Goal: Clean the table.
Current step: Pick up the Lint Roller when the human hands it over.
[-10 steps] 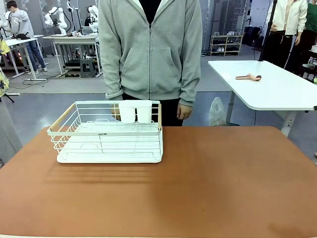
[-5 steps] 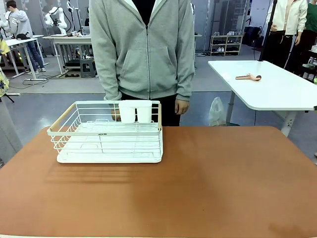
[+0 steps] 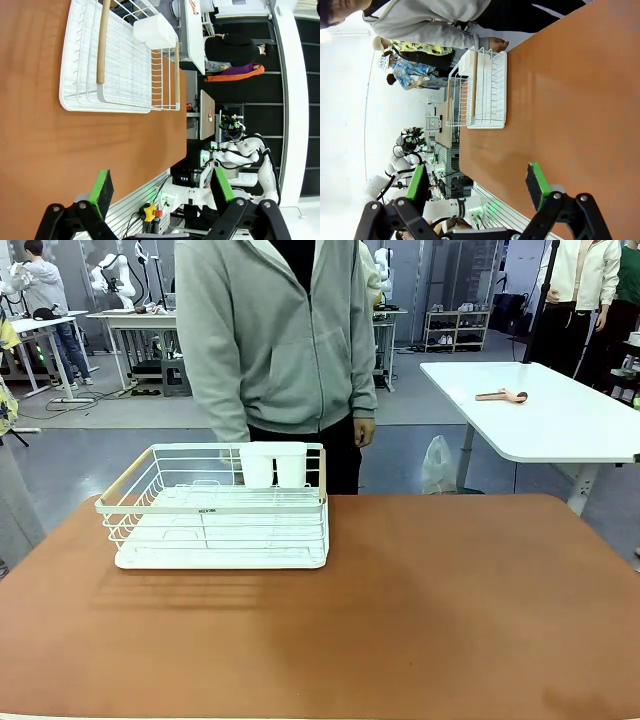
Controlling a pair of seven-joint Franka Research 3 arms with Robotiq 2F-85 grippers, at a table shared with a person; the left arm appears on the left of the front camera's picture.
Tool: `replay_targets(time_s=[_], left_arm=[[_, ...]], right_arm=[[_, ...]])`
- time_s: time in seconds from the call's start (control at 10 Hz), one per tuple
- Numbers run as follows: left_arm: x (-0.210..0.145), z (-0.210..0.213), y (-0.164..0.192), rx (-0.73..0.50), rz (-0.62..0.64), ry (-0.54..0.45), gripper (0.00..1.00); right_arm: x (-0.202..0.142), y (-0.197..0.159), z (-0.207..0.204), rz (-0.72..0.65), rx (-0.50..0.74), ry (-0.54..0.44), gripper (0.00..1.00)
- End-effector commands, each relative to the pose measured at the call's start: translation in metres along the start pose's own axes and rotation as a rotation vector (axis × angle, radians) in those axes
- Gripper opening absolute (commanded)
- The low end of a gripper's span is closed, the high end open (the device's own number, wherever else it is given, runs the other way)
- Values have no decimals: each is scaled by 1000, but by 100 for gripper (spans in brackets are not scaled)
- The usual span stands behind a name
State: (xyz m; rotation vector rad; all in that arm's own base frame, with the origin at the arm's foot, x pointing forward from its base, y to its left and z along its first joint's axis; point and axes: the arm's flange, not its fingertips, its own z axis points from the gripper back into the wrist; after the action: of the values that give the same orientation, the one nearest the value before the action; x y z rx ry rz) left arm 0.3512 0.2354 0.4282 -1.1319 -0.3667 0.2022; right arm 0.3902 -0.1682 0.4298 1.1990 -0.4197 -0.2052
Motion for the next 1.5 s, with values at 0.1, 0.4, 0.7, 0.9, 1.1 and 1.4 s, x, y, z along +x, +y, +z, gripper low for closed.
replay_targets(time_s=[0.1, 0.4, 0.7, 0.9, 1.1, 1.4], left_arm=[[-2, 1, 0, -3, -7, 0, 100], [-2, 1, 0, -3, -7, 0, 100], [-2, 1, 0, -3, -7, 0, 100], [-2, 1, 0, -3, -7, 0, 100], [-2, 1, 0, -3, -7, 0, 100], [-2, 1, 0, -3, -7, 0, 100]], right_arm=[[0, 1, 0, 3, 6, -1, 100], [0, 1, 0, 3, 6, -1, 100], [0, 1, 0, 3, 6, -1, 100], [0, 1, 0, 3, 6, -1, 100], [0, 1, 0, 3, 6, -1, 100], [0, 1, 0, 3, 6, -1, 100]])
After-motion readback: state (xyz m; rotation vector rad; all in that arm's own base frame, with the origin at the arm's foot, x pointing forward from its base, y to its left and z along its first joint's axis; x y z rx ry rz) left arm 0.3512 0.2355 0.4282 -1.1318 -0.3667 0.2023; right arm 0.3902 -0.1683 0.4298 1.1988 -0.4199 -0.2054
